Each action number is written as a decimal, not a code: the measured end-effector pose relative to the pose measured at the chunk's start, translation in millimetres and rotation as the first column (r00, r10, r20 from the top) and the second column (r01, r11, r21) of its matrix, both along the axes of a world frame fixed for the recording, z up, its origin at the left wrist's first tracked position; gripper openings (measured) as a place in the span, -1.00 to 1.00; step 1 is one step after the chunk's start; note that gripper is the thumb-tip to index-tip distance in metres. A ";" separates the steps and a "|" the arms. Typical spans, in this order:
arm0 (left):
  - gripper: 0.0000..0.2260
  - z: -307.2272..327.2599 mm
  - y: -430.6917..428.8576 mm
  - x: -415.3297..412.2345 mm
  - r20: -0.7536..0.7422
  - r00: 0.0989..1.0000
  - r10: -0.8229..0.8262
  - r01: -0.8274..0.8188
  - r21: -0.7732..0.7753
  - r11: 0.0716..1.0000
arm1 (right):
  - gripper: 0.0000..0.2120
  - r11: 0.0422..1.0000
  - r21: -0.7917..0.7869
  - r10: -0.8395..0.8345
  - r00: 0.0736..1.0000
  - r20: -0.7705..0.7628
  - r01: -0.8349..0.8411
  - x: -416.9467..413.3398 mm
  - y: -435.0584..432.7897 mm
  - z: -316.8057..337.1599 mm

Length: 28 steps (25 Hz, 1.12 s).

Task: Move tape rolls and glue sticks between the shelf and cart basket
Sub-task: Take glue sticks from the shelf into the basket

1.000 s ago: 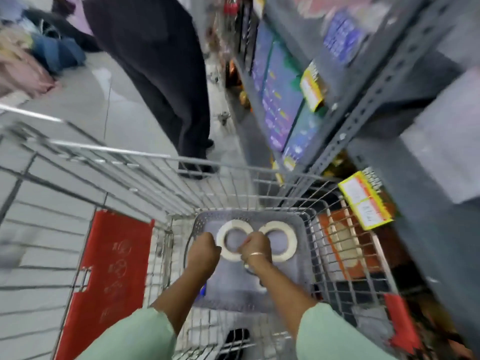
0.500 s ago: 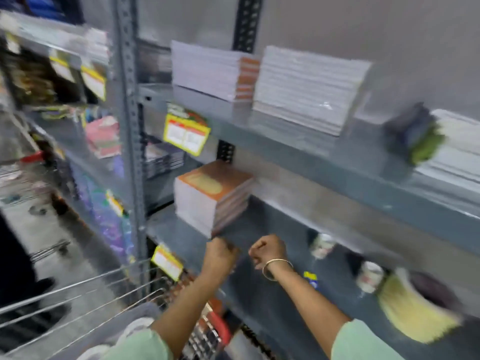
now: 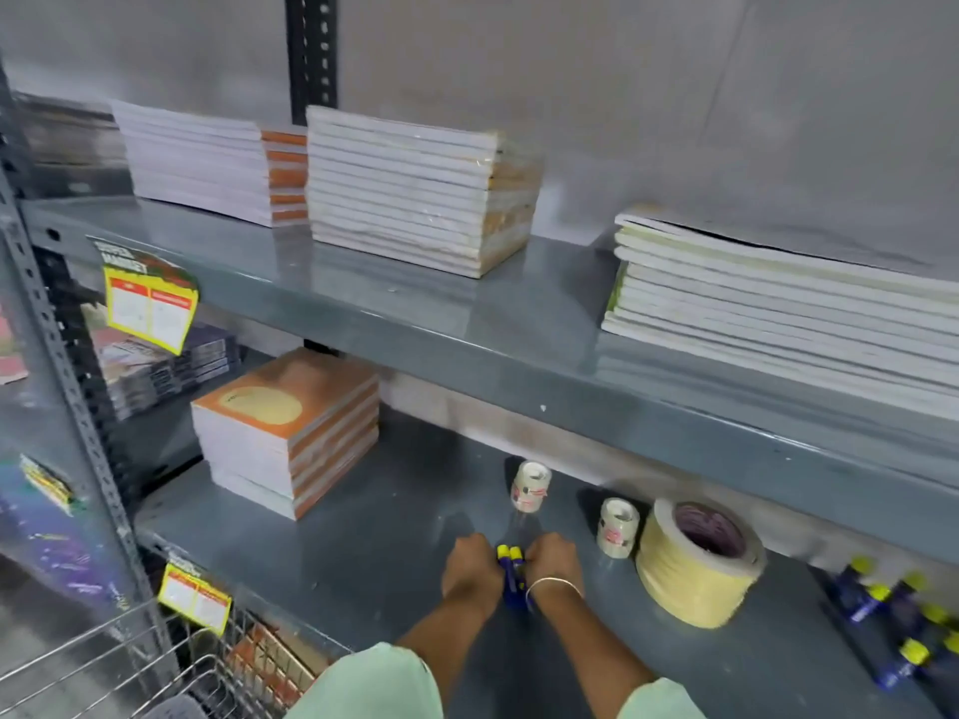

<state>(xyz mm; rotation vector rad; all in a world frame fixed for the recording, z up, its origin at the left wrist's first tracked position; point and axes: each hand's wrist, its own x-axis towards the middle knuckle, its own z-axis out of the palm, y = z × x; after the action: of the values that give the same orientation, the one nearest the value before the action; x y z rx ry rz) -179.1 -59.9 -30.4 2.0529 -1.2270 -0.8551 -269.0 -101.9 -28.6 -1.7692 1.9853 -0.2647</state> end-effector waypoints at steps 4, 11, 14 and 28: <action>-0.82 -3.3 -10.6 -6.7 0.038 0.998 0.050 -0.052 0.053 0.997 | -0.73 0.998 0.027 -0.049 0.998 0.038 0.048 -1.8 -9.3 -11.6; -0.82 -7.0 -19.6 -15.4 0.020 0.999 0.050 -0.052 0.084 0.995 | -0.72 0.996 0.046 -0.073 0.996 0.041 0.071 -4.9 -12.6 -13.0; -0.80 -10.0 -23.6 -15.9 0.041 0.998 0.040 -0.043 0.074 0.996 | -0.68 0.998 0.042 -0.051 0.998 0.023 0.050 -7.7 -9.6 -12.4; -0.80 16.0 70.9 156.2 -0.056 0.879 0.474 -0.476 -0.157 0.865 | -0.73 0.938 -0.144 0.346 0.870 0.352 -0.315 188.1 50.9 51.1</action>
<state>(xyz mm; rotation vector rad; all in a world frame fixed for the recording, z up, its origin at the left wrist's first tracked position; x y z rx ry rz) -22.9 11.0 -14.4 2.0725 -0.6981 -0.5117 -80.8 -51.0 22.5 -1.9075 1.3974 -0.5306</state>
